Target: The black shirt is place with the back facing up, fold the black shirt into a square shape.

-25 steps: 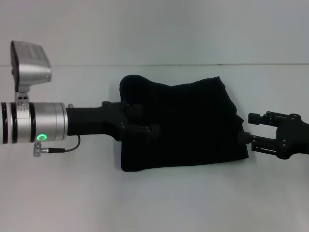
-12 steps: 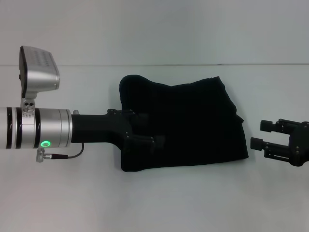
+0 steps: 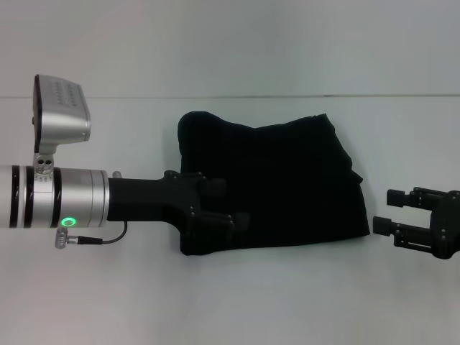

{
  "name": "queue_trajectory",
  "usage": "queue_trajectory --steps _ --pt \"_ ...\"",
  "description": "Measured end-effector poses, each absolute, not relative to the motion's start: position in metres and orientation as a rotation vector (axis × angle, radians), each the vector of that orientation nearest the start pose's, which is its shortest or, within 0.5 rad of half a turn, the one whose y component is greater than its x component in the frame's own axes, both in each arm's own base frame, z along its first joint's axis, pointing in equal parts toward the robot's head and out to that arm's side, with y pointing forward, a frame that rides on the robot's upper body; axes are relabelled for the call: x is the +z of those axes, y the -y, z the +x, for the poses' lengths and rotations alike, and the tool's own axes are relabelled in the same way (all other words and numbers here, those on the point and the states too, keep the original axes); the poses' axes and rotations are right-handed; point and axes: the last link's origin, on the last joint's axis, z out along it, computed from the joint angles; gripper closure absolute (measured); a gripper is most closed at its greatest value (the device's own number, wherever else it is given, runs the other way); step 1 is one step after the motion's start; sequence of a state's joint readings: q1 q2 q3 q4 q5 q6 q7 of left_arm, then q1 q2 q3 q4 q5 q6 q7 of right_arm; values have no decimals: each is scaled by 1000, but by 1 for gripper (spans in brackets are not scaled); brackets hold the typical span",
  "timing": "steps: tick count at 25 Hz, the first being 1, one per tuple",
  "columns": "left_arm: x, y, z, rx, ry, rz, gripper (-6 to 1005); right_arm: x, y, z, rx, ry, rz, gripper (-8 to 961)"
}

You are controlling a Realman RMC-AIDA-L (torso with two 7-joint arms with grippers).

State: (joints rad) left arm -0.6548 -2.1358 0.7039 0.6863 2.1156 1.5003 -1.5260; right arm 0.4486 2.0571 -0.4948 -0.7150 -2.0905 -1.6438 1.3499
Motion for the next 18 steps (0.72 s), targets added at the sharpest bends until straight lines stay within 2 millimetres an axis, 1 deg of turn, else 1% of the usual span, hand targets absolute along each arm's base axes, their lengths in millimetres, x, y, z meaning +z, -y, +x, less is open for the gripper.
queue_trajectory --steps 6,18 --pt "-28 -353 -222 -609 678 -2822 97 33 -308 303 657 -687 -2608 254" --pt "-28 -354 -224 -596 688 -2812 97 33 -310 303 654 -689 -2596 254"
